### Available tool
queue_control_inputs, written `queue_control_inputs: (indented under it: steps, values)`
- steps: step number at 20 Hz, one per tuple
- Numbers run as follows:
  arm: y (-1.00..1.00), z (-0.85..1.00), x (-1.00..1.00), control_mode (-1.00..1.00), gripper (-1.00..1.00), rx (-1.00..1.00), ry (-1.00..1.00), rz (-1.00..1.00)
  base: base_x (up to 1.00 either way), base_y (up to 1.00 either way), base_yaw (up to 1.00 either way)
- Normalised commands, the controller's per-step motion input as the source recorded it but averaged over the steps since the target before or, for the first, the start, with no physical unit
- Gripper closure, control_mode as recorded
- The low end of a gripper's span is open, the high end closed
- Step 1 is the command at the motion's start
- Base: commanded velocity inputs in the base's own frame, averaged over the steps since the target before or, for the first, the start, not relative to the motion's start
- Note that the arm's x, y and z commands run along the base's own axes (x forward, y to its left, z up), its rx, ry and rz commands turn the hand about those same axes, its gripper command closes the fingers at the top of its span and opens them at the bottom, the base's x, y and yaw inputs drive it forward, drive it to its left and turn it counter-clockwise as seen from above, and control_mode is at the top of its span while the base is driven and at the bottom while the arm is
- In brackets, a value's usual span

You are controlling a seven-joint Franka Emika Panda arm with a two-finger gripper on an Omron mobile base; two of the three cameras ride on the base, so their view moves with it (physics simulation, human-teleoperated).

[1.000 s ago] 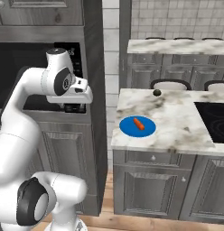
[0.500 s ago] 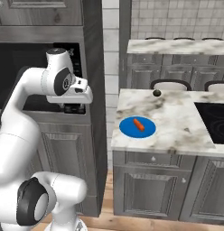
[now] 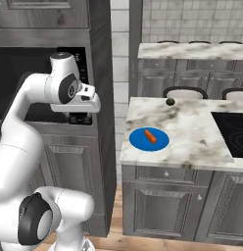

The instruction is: Pick the carrot from the counter and place it in the microwave. Then turn on the microwave.

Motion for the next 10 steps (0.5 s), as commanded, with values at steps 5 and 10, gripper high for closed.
queue_control_inputs:
  steps: [5,10]
  values:
    - [0.0,0.0,0.0,1.0,-1.0,0.0,0.0,0.0,0.26,0.0,0.0]
    - [0.0,0.0,0.0,1.0,-1.0,0.0,0.0,0.0,0.27,0.0,0.0]
